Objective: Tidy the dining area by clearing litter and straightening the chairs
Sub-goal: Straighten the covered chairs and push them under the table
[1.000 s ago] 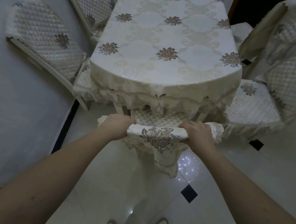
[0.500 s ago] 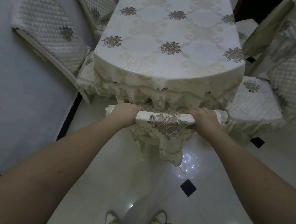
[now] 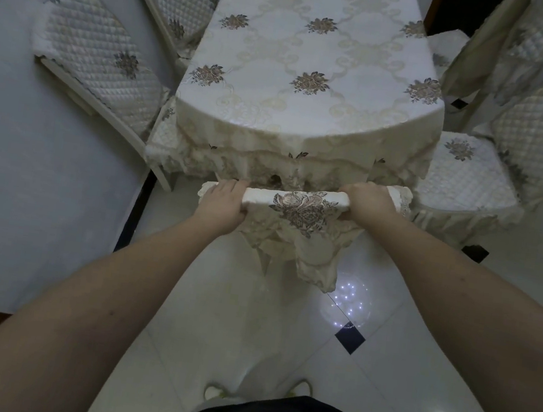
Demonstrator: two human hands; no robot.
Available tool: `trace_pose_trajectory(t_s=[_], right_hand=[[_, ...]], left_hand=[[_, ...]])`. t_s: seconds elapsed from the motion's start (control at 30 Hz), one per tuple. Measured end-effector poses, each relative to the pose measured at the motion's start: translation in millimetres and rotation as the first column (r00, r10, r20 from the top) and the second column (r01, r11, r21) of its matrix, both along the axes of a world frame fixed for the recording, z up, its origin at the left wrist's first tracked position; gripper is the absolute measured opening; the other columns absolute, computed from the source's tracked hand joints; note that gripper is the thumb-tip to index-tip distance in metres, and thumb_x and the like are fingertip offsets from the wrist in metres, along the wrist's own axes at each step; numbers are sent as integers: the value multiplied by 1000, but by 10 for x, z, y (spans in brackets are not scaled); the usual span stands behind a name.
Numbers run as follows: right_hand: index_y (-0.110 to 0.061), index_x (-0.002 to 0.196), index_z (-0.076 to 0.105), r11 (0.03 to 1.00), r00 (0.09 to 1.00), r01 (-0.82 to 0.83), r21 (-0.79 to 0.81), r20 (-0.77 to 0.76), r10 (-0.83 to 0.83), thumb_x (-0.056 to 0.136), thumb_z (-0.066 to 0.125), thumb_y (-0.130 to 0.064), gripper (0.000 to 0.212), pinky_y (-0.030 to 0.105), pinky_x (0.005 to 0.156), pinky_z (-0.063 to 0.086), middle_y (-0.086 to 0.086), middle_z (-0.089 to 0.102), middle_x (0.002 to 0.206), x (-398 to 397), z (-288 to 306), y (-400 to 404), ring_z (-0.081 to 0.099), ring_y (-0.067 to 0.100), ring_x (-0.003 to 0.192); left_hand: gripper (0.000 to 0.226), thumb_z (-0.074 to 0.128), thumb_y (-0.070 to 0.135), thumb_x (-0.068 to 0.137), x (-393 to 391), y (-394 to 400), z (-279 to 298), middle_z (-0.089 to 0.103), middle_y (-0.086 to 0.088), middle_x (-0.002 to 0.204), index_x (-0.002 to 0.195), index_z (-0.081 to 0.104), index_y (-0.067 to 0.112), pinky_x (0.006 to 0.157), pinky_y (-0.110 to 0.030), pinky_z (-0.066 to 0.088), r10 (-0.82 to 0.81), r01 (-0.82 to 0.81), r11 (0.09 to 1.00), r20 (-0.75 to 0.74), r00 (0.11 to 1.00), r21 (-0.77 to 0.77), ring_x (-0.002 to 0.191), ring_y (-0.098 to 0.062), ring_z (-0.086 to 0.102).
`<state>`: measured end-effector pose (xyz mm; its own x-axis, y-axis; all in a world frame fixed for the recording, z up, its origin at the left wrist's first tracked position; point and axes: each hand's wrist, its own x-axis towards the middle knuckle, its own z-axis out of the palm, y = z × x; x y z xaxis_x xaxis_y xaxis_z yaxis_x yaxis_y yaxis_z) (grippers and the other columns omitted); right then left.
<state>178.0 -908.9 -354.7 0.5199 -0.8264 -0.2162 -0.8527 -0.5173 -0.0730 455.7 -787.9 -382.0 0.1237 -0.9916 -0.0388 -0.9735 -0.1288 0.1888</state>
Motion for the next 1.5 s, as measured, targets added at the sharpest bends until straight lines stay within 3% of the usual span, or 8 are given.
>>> trace_pose_trajectory(t_s=[0.23, 0.47, 0.7, 0.93, 1.03, 1.13, 1.27, 1.5], right_hand=[[-26, 112, 62, 998, 998, 44, 39, -47, -42, 75, 76, -34, 40, 34, 77, 41, 2, 67, 106, 63, 20, 24, 60, 27, 102], [-26, 109, 61, 999, 1000, 29, -28, -3, -29, 71, 78, -44, 45, 36, 78, 42, 5, 65, 106, 22, -62, 52, 60, 31, 99], [-30, 110, 61, 1000, 999, 24, 7, -27, -24, 70, 78, -41, 45, 37, 80, 44, 4, 64, 108, 22, 44, 83, 59, 30, 100], [-16, 115, 63, 971, 952, 103, 217, -303, -34, 67, 79, -38, 56, 34, 80, 53, 8, 68, 106, 265, 288, 110, 64, 26, 92], [-12, 113, 64, 965, 940, 95, 243, -342, -7, 69, 76, -45, 57, 31, 78, 53, 10, 68, 103, 500, 417, 303, 64, 26, 89], [-16, 129, 51, 958, 953, -3, 288, -289, 90, 64, 68, -66, 83, 33, 83, 51, 6, 63, 113, 944, 552, 558, 61, 24, 95], [-22, 148, 23, 980, 972, -152, 128, -162, 172, 84, 55, -60, 81, 41, 102, 37, 7, 39, 146, 1788, 812, 994, 43, 29, 127], [-21, 146, 27, 974, 983, -165, -158, 55, 175, 92, 46, -54, 66, 44, 109, 27, 7, 36, 148, 2828, 1092, 1570, 37, 30, 133]], left_hand=[[38, 60, 5, 86, 88, -75, 21, 58, -17, 115, 123, 49, 7, 87, -40, 39, -40, 39, 997, 14, 999, 61, 108, -34, 51], [42, 63, 20, 88, 88, -48, 43, 56, -15, 121, 125, 48, 7, 89, -40, 37, -16, 17, 997, -20, 1000, 74, 114, -32, 49], [73, 48, 35, 94, 49, 250, 290, 15, -8, 159, 152, 9, 14, 115, -42, 21, -50, 44, 972, 19, 999, 229, 145, -26, 15], [68, 29, 54, 97, 381, 787, 395, 17, -4, 159, 153, 9, 21, 114, -48, 19, -85, 38, 979, 239, 967, 198, 146, -21, 11], [64, 31, 52, 97, 707, 1084, 431, 17, -3, 159, 152, 13, 24, 115, -48, 17, -54, 9, 986, 266, 962, 165, 146, -20, 10], [65, 31, 52, 97, 1132, 1373, 476, 13, -2, 160, 152, 10, 25, 116, -48, 15, 8, -48, 987, 251, 968, 152, 147, -20, 7], [66, 30, 53, 97, 1637, 1662, 615, 12, -1, 160, 153, 8, 26, 116, -46, 14, 66, -90, 990, 214, 975, 105, 147, -20, 7], [66, 34, 55, 95, 2486, 2088, 804, 22, -2, 158, 152, 18, 25, 112, -47, 20, 136, -124, 990, 232, 963, -66, 146, -22, 14]])
